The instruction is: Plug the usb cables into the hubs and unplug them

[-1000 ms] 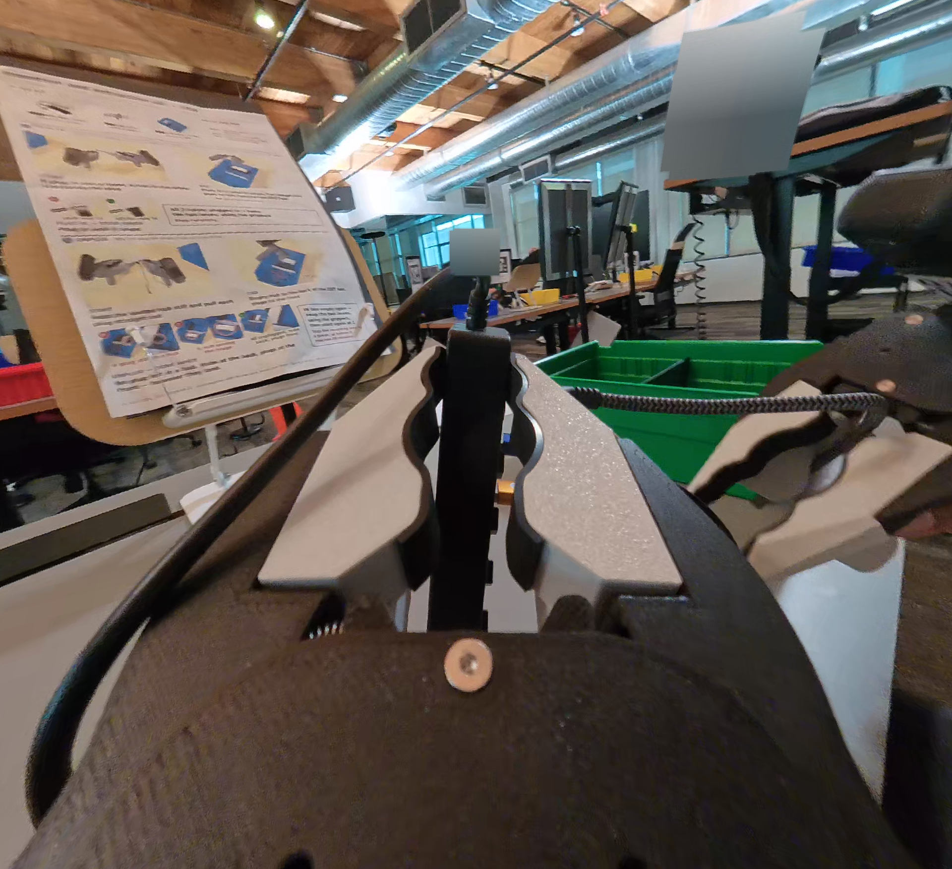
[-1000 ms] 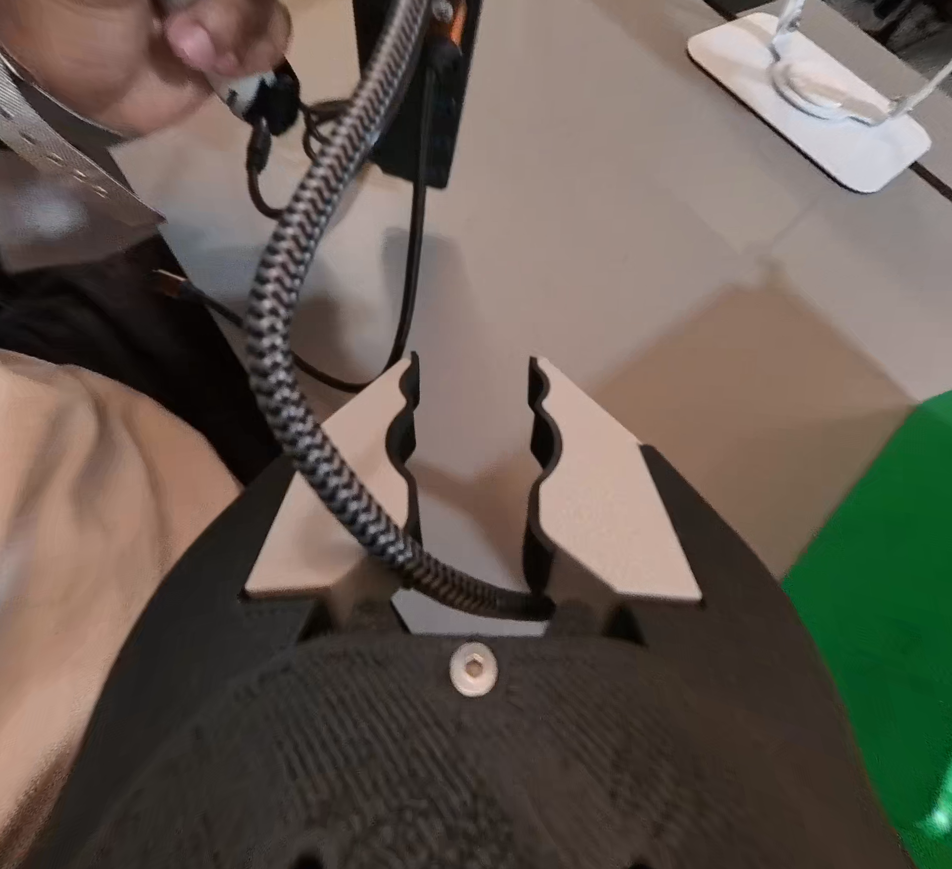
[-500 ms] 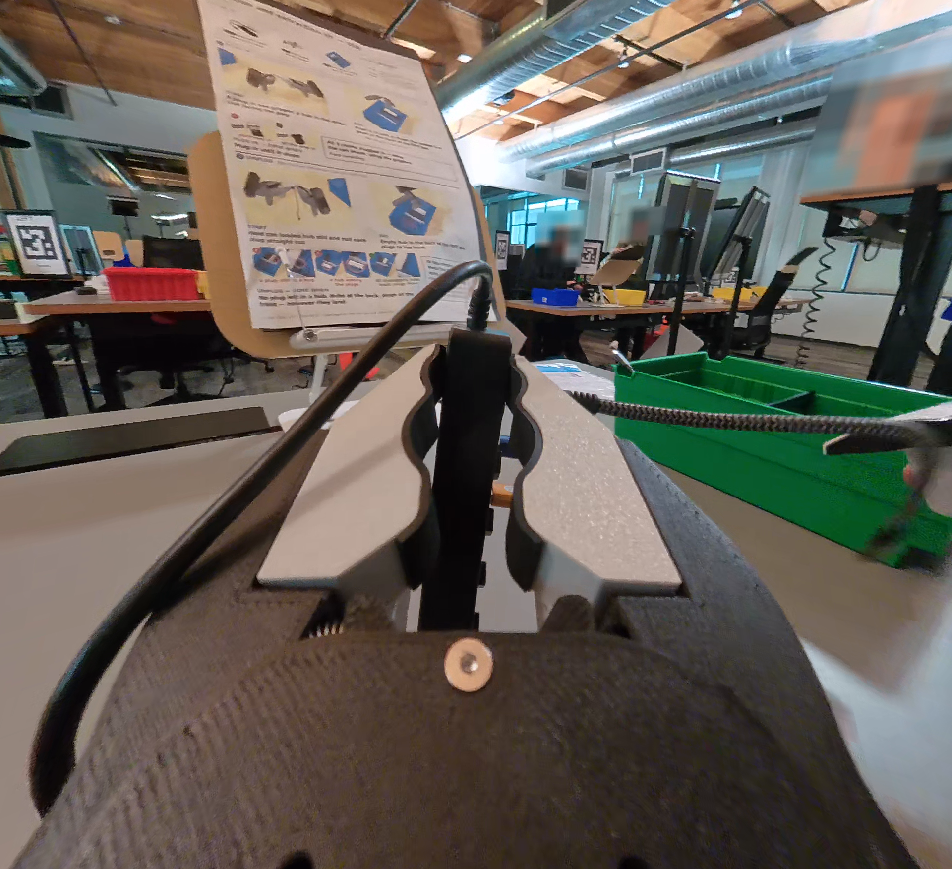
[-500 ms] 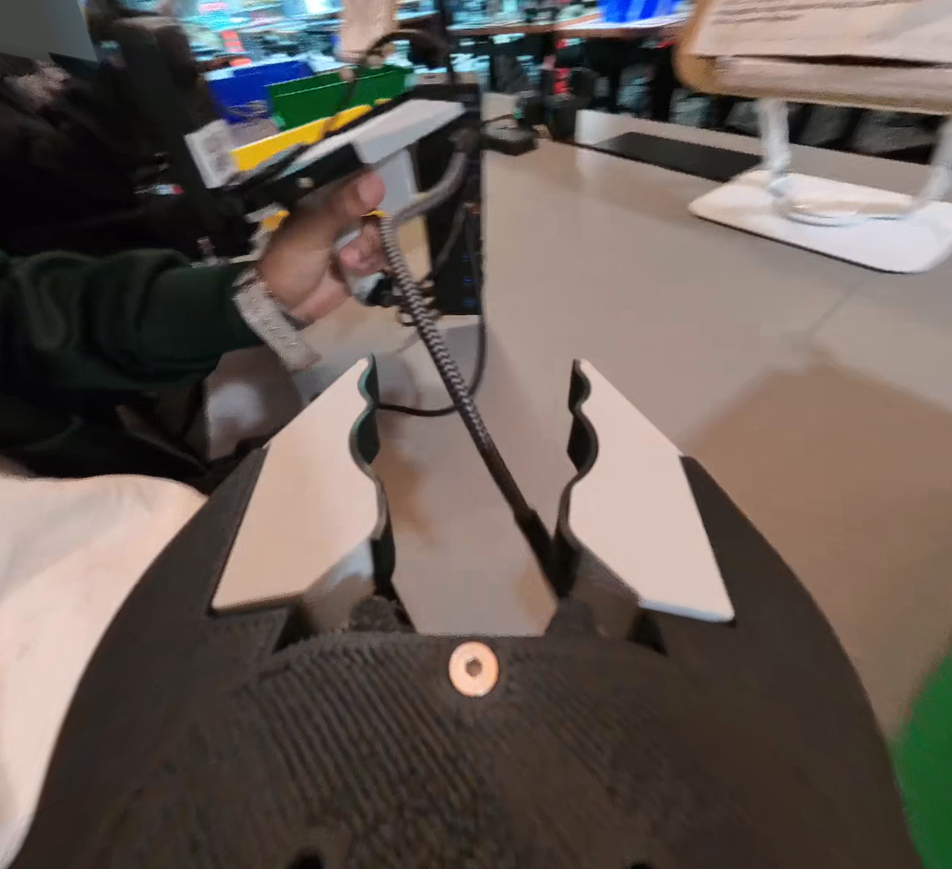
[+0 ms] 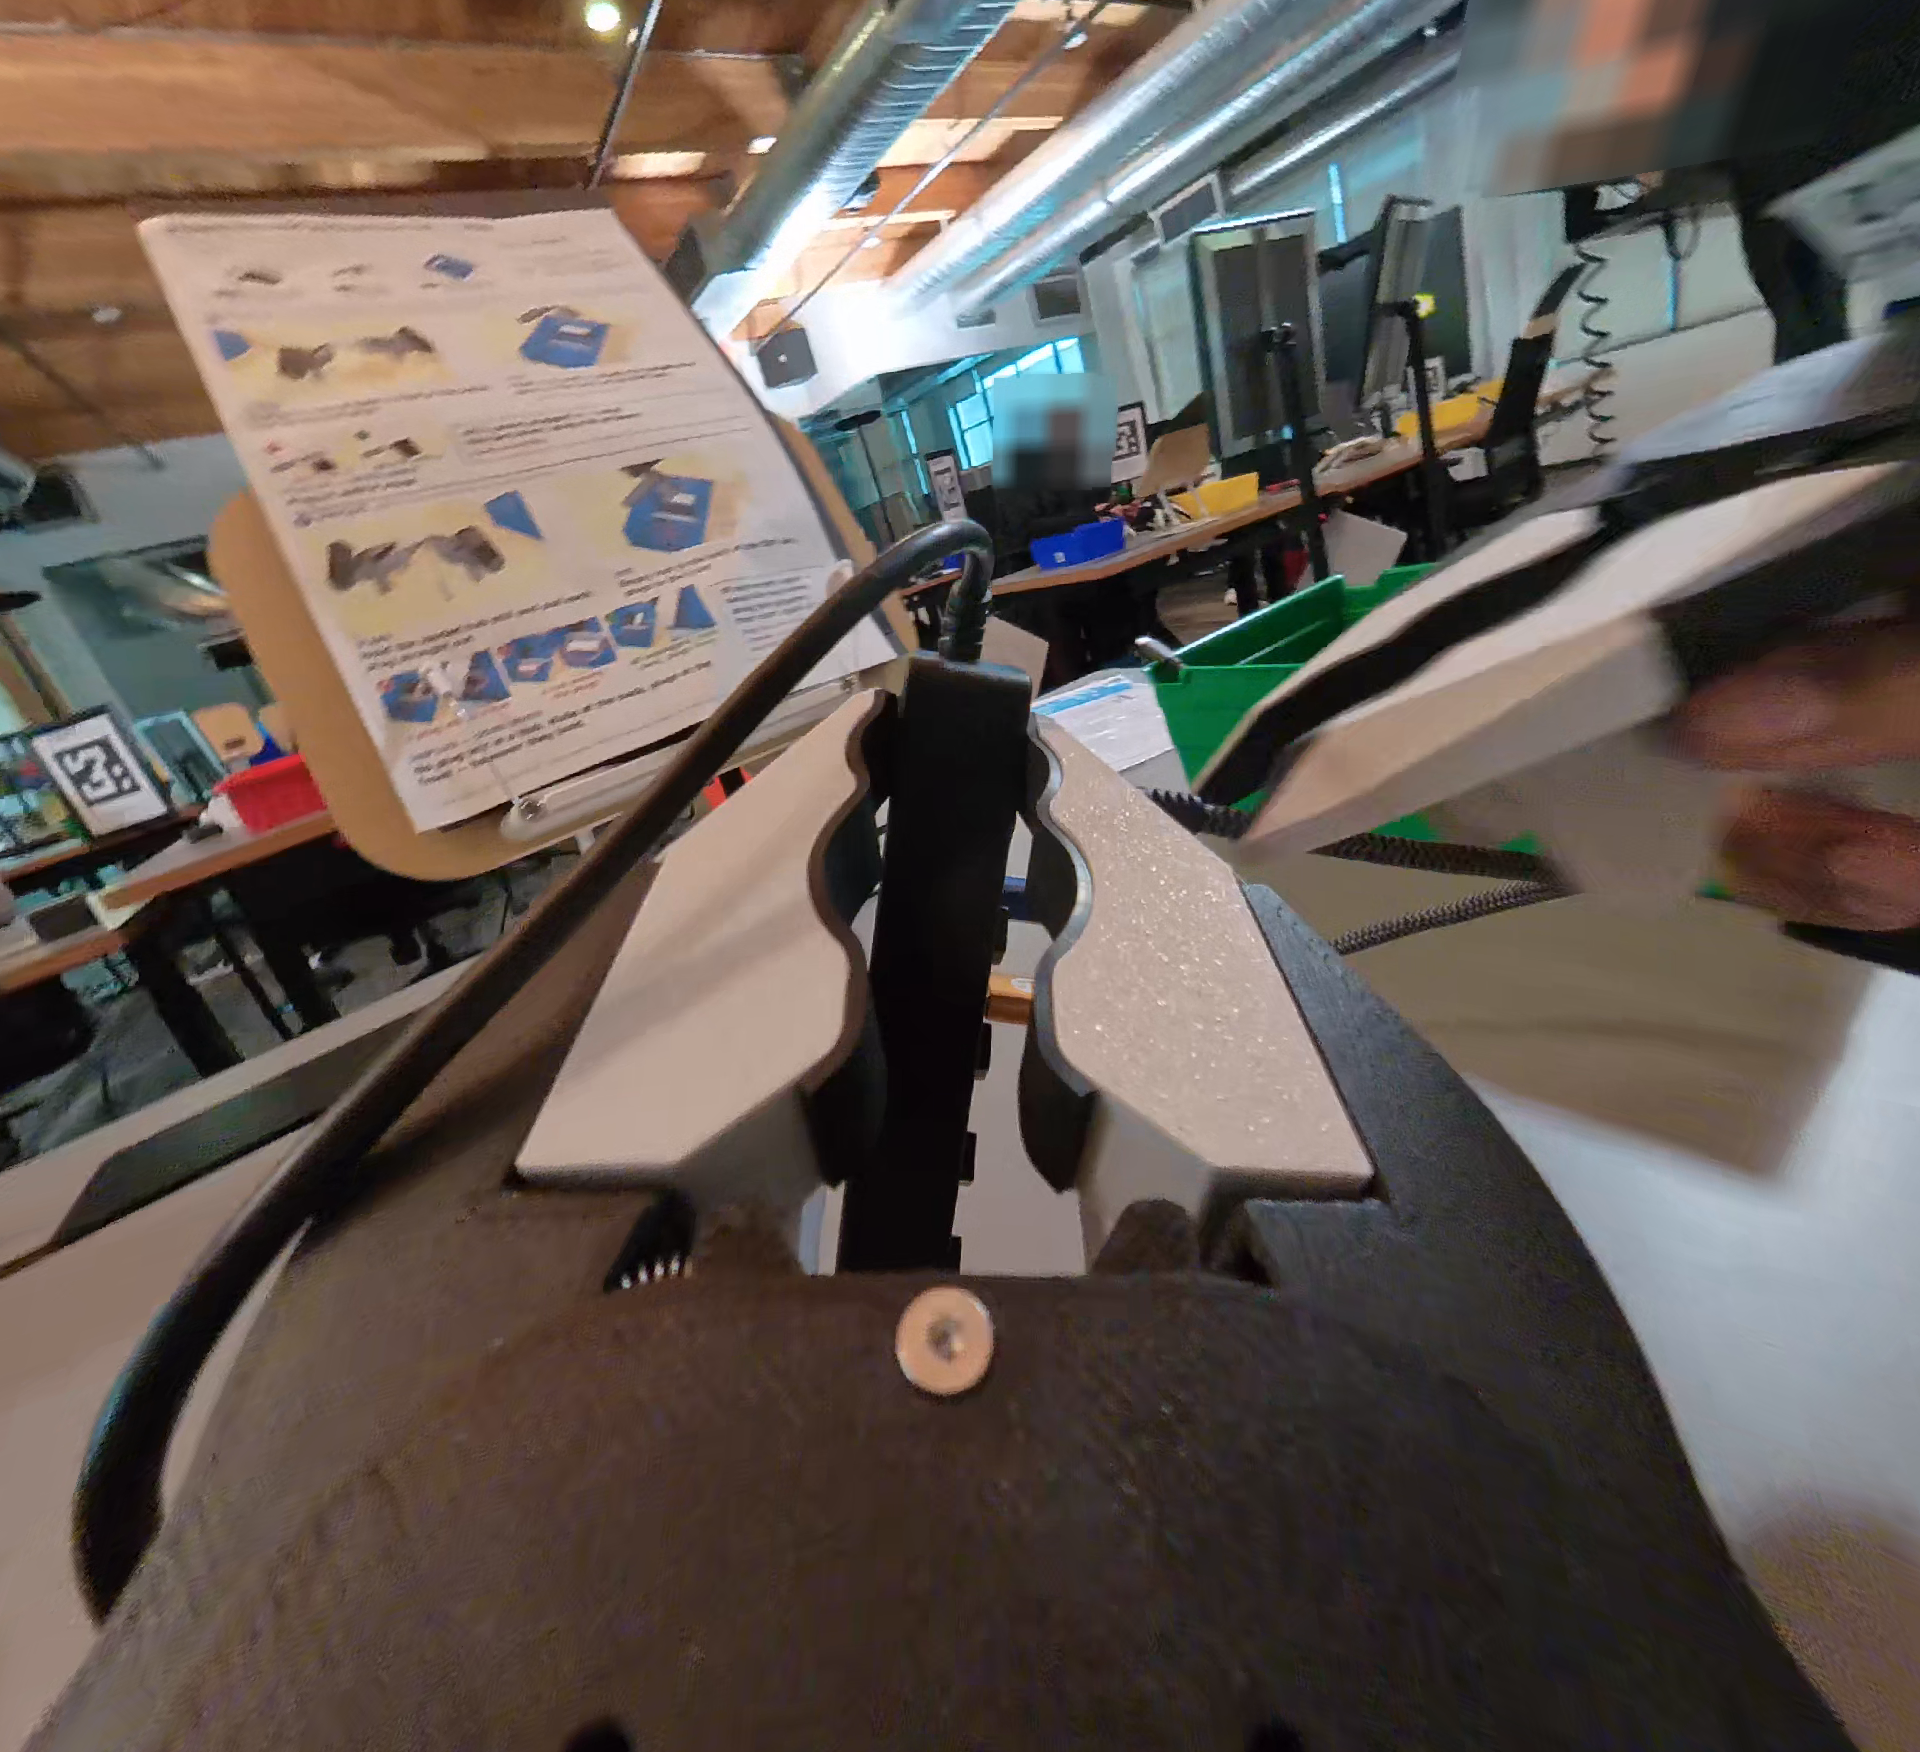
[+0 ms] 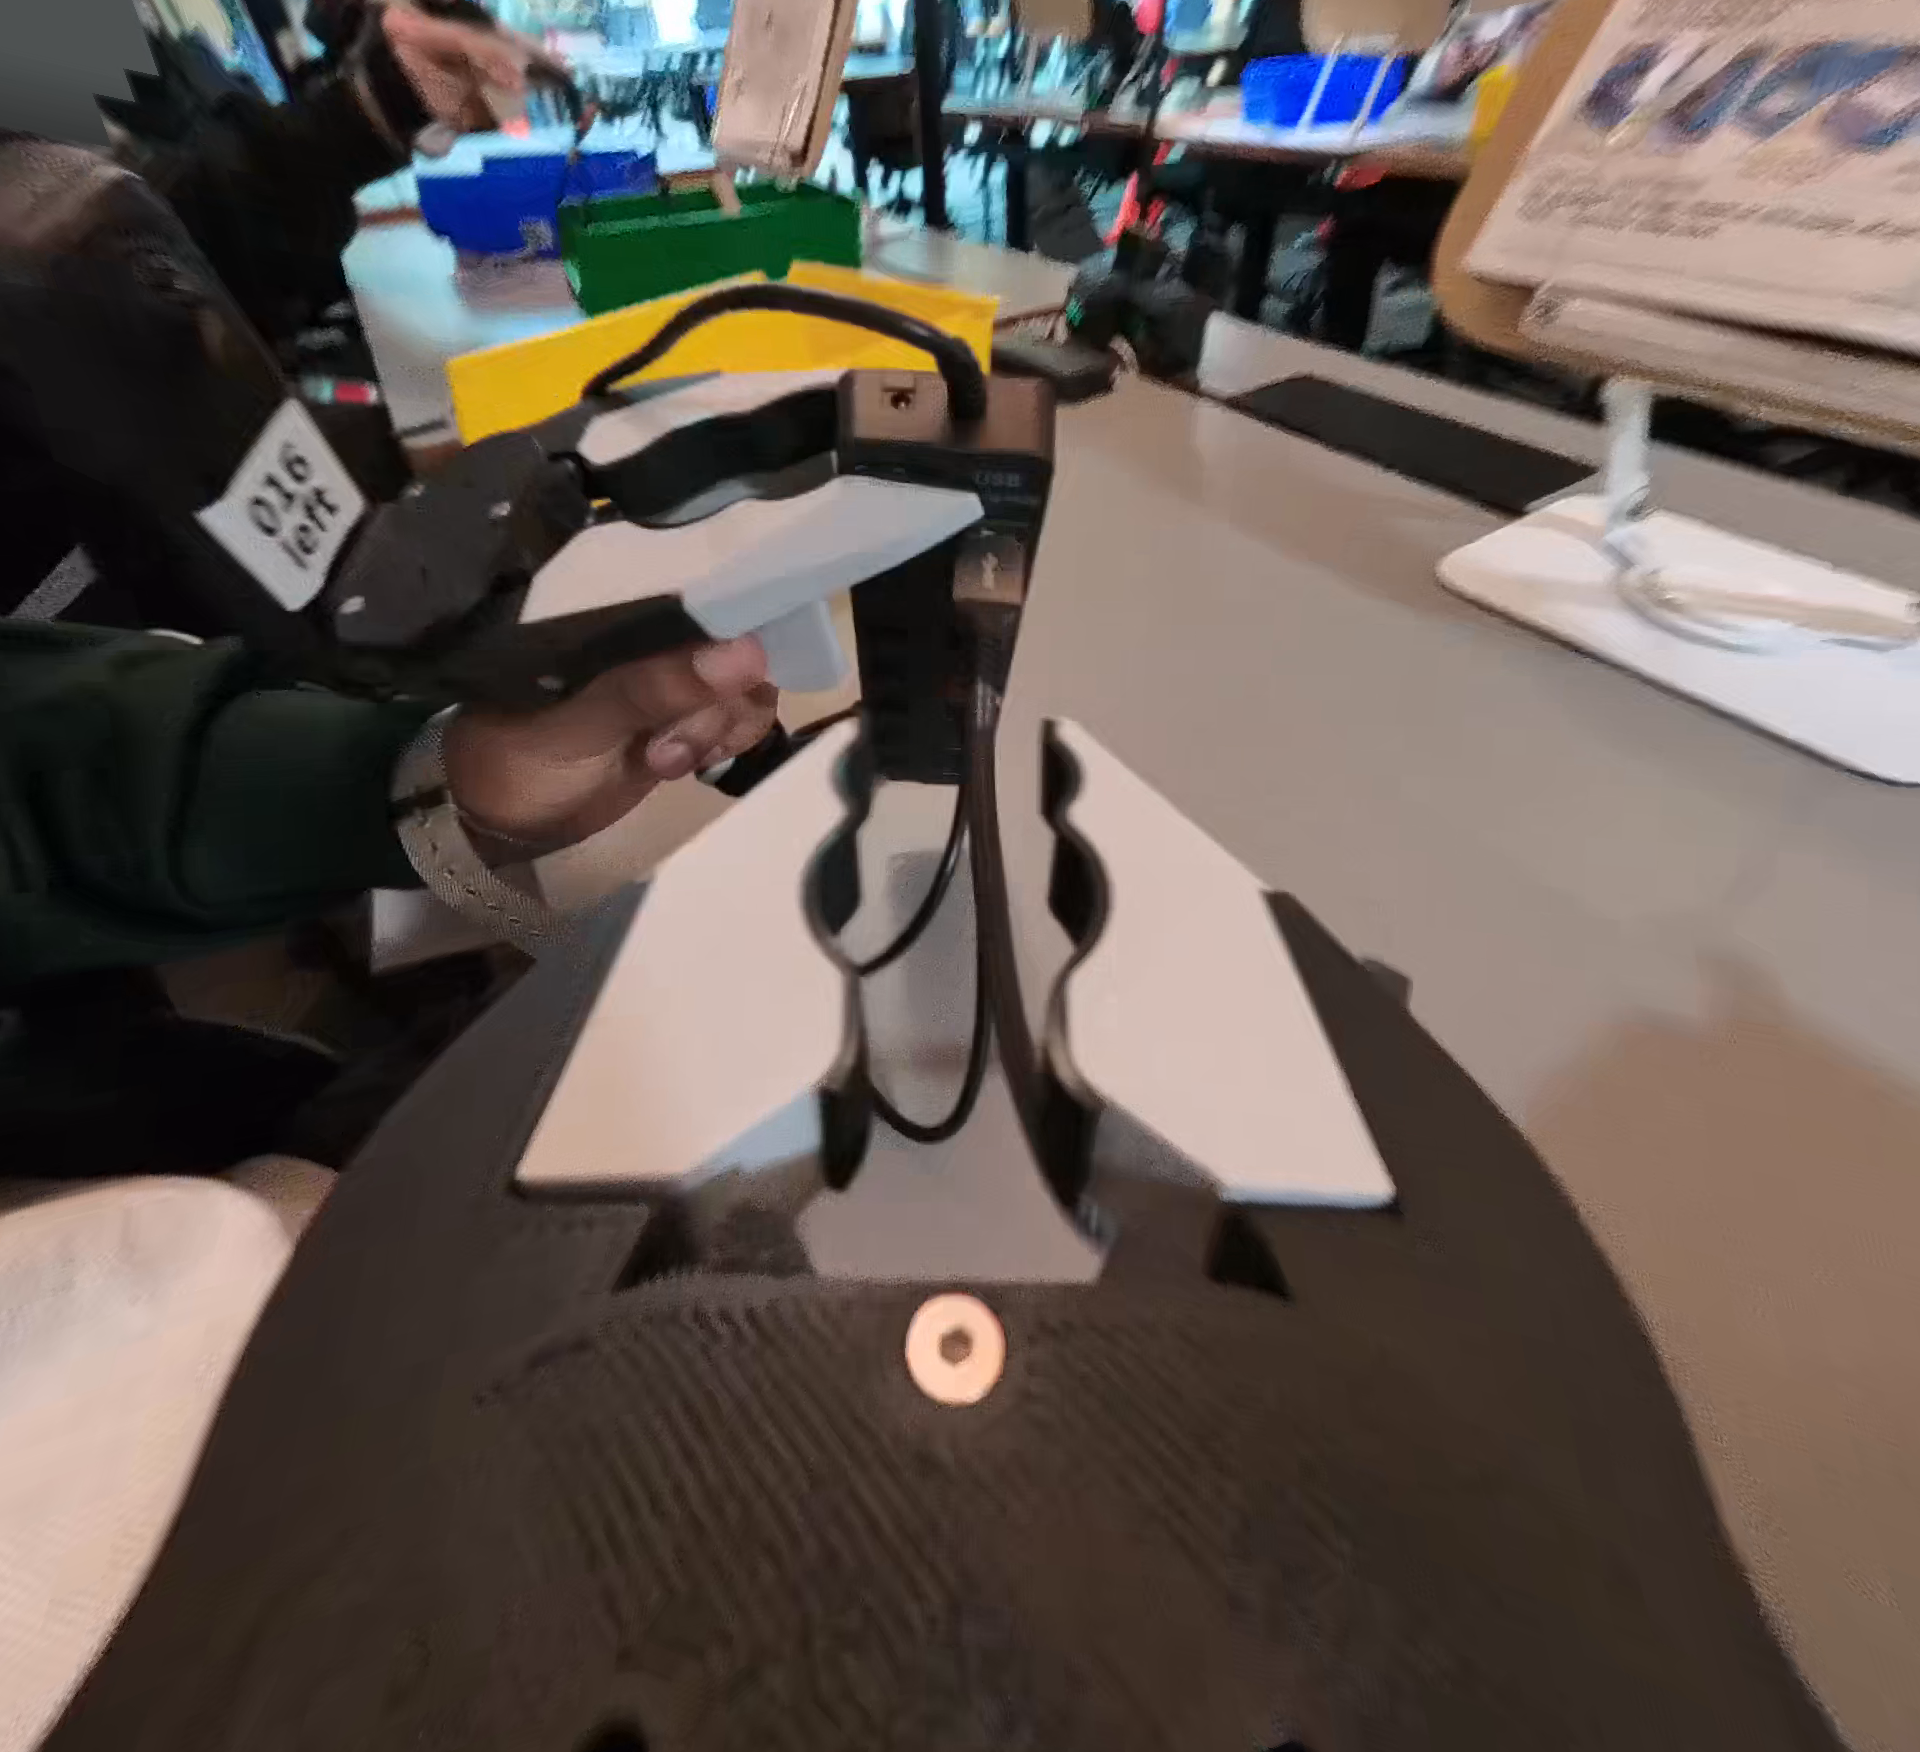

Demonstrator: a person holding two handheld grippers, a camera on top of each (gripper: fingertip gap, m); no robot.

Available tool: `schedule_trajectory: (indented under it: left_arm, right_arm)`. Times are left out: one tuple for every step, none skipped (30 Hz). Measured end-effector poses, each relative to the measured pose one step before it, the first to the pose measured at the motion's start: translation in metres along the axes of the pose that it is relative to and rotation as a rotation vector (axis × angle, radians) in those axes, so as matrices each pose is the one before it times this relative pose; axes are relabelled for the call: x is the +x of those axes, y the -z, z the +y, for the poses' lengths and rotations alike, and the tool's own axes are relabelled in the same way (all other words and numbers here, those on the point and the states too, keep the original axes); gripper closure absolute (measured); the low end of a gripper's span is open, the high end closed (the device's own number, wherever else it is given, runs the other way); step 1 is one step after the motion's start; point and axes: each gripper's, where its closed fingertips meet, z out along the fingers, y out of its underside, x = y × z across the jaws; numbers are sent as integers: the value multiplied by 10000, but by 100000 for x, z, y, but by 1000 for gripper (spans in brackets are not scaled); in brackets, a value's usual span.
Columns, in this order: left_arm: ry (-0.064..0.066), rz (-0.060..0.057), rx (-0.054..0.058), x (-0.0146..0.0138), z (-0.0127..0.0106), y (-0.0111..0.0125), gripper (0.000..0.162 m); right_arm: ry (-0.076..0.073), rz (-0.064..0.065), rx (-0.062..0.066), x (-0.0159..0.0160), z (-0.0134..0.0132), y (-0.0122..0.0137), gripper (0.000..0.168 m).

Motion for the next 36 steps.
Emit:
schedule_trajectory:
  left_arm:
    - [-163,201,38,759,-268,34,140]
    - [-228,216,26,790,-214,27,140]
    - [-301,185,44,752,-191,7,140]
    - [-366,212,30,792,-116,16,140]
    - [-374,130,-18,598,-1,-15,140]
    - [-364,7,-60,219,97,-73,140]
    - [-375,35,-151,126,196,-73,139]
    - [-445,-68,-211,50,265,-104,139]
    - [-294,-61,13,59,26,-39,138]
    - [-73,52,23,55,27,-45,138]
    - [44,128,-89,7,131,-100,138]
    - [219,108,-35,-49,39,-62,138]
    - [170,18,-88,-60,129,-73,138]
    - [102,12,-119,-34,214,-66,137]
    - [186,-8,-96,-200,271,-46,136]
    - [595,30,-274,-521,505,-114,134]
    - [955,234,-215,-623,319,-56,133]
    - [573,194,-81,-279,-120,73,132]
    - [-90,-1,125,307,-693,158,132]
    - [-5,-6,83,506,-629,76,133]
    - [-54,45,62,501,-297,-35,134]
    - [-504,11,24,424,23,-71,133]
    - [-408,-6,188,380,1,27,133]
    - [241,3,113,293,174,-7,134]
    - [556,187,85,411,250,-41,135]
    - [328,347,106,428,171,28,133]
    - [132,210,202,201,-63,88,132]
    - [-48,76,80,73,74,54,132]
    - [-76,-61,-104,-2,331,20,132]
    - [-52,11,-125,233,404,-41,129]
    - [-71,114,-112,450,416,-109,124]
    - [5,-239,-78,-73,365,-162,126]
    - [1,-316,-93,-301,397,-160,127]
    - [74,-7,-60,24,268,-95,128]
    - [205,16,9,-44,102,-22,127]
    - [221,11,-42,-116,144,-20,125]
  right_arm:
    - [-266,-209,-224,13,216,-708,145]
    - [-366,-256,-34,-2,-13,-531,143]
    - [-312,-251,-65,-57,114,-378,139]
    - [-150,-114,-239,41,455,-243,140]
    - [77,-42,-233,-19,475,-66,144]
    - [277,91,-98,-44,280,85,150]
    - [387,320,-108,133,241,123,152]
    - [314,353,-202,212,238,115,153]
    - [176,209,-222,147,172,125,153]
    - [75,61,-179,54,118,110,153]
    - [-80,33,-120,33,105,67,153]
    - [-124,30,-39,16,52,56,153]
    - [-58,51,-23,31,32,16,153]
    - [25,63,-122,67,120,13,153]
    - [52,33,-201,55,144,78,152]
    - [-26,18,-199,26,56,213,153]
    - [-184,-68,-58,-84,-208,453,153]
    - [-308,-206,91,-300,-432,600,153]
    - [-192,-174,61,-358,-325,546,154]
    - [85,-18,-6,-214,-73,403,154]
    - [145,60,-7,-27,88,260,154]
    - [-5,17,22,81,239,127,154]
    - [-122,-86,116,76,303,40,154]
    - [-165,-128,197,97,257,14,154]
    - [-173,-106,100,145,281,-13,154]
    - [-85,-98,-6,146,226,-15,154]
    - [-8,-52,41,132,30,36,154]
    - [-15,44,105,201,-100,83,155]
    - [-8,136,135,281,-123,119,155]
    - [-11,158,167,294,-144,161,155]
    - [-48,121,167,247,-176,156,155]
    - [-61,69,126,175,-150,140,155]
    - [-28,0,82,50,-97,96,155]
    - [-4,4,45,25,-23,38,155]
    - [24,49,25,53,41,2,155]
    - [35,56,19,51,55,-18,155]
